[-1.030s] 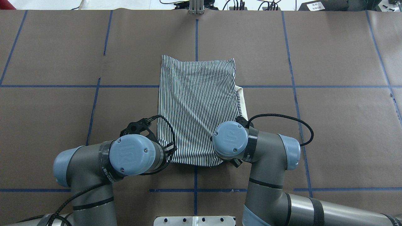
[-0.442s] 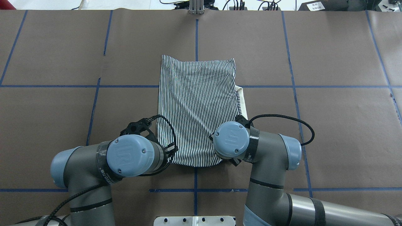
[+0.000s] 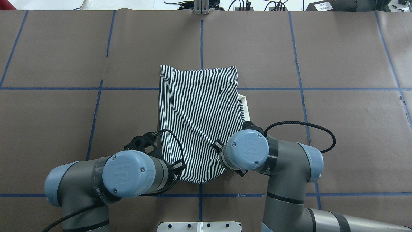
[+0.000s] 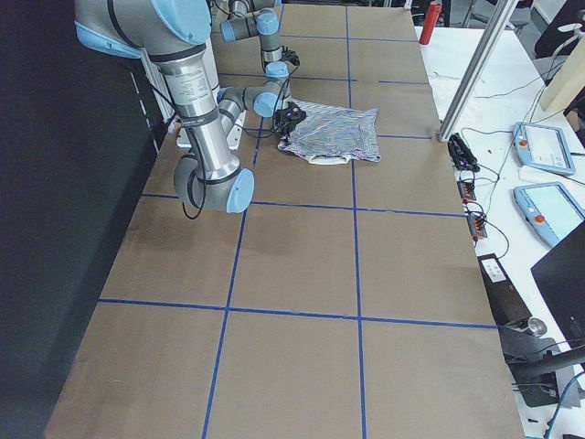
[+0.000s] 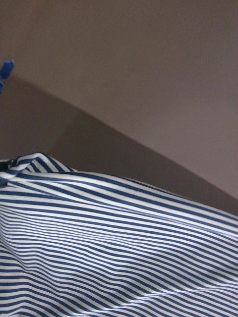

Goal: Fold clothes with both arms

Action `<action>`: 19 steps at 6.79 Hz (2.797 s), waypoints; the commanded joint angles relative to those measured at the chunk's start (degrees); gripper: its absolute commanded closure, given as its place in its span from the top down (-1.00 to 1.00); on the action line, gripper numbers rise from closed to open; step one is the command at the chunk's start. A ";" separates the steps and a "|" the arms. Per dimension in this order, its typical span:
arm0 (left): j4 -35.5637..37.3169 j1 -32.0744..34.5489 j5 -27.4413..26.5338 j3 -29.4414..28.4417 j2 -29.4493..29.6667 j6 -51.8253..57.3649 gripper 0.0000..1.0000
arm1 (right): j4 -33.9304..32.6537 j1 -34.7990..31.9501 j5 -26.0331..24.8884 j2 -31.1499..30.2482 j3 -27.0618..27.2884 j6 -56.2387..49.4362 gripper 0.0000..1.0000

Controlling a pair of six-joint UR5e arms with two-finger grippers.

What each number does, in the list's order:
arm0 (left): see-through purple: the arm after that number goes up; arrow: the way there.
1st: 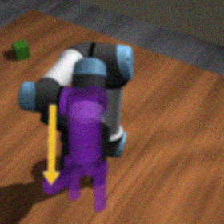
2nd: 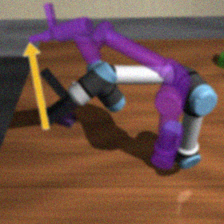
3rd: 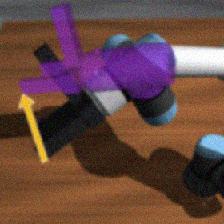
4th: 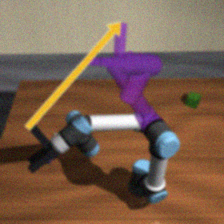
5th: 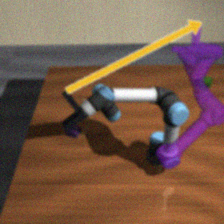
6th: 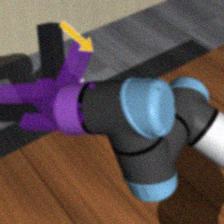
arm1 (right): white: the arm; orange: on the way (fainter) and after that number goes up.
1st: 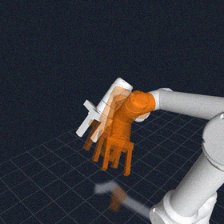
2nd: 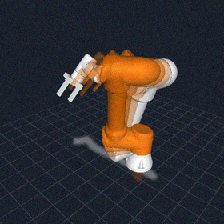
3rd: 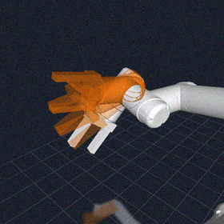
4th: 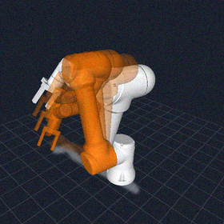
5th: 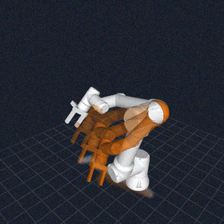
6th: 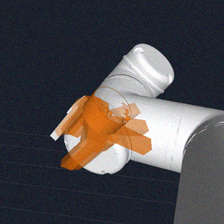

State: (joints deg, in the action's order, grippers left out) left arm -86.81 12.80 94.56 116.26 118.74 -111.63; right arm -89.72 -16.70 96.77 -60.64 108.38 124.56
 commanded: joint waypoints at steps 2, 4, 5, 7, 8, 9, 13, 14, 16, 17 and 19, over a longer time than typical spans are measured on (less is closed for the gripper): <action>1.47 -2.17 0.09 9.31 -7.10 -0.17 -1.00 | -0.02 4.03 -0.27 -2.12 5.43 0.50 -1.00; 1.38 -2.61 0.18 8.46 -6.94 0.01 -1.00 | -0.02 4.83 -0.62 -1.68 5.00 0.24 -1.00; 1.21 -2.96 0.27 7.85 -6.42 0.18 -1.00 | 0.15 4.40 -3.84 -1.50 4.56 -0.72 -1.00; 0.60 0.70 -0.17 3.98 -4.66 0.71 -1.00 | 0.76 -0.24 -4.31 -1.06 3.94 -4.58 -1.00; 0.24 3.08 0.00 3.80 -3.79 0.80 -1.00 | 4.16 -1.92 -4.31 -0.71 2.20 -5.72 -1.00; 0.24 4.41 0.09 3.80 -2.91 0.71 -1.00 | 6.98 -2.72 -4.31 -0.27 -0.60 -6.17 -1.00; -1.52 6.18 0.18 3.53 -2.55 0.54 -1.00 | 8.33 -5.01 -3.96 2.19 -2.74 -6.44 -1.00; -2.21 8.10 0.27 2.05 -1.85 0.62 -1.00 | 8.24 -6.31 -3.96 2.28 -2.91 -7.39 -1.00; -9.81 20.61 4.71 -15.95 7.24 3.06 -1.00 | 8.15 -14.98 -0.04 13.35 -18.61 -12.65 -1.00; -16.91 26.43 5.88 -25.64 9.38 8.13 0.90 | 10.94 -18.68 1.30 20.05 -32.13 -17.12 -0.01; -25.85 32.09 6.16 -30.30 9.32 13.19 1.00 | 20.80 -24.84 4.71 20.56 -39.55 -24.42 1.00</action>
State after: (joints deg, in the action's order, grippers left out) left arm -108.64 41.67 100.37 88.95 127.72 -100.78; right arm -72.76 -37.68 98.81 -41.12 73.57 104.34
